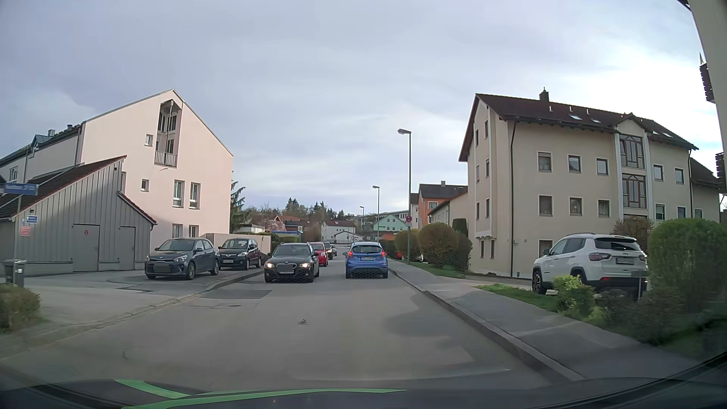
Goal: Follow the waypoints while adhering to traffic rules and regulations
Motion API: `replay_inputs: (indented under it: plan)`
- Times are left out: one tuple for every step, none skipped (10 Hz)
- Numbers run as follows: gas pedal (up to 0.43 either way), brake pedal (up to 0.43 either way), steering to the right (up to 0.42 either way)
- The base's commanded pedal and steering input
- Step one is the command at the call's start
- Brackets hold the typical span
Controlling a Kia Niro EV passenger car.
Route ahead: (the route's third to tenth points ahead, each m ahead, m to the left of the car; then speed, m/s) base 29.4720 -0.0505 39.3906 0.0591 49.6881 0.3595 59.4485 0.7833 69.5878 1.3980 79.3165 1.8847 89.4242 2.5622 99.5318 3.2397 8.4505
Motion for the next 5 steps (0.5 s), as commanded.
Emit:
replay_inputs:
  plan:
    - [0.098, 0.0, 0.0]
    - [0.098, 0.0, 0.0]
    - [0.098, 0.0, 0.001]
    - [0.098, 0.0, 0.001]
    - [0.098, 0.0, 0.001]
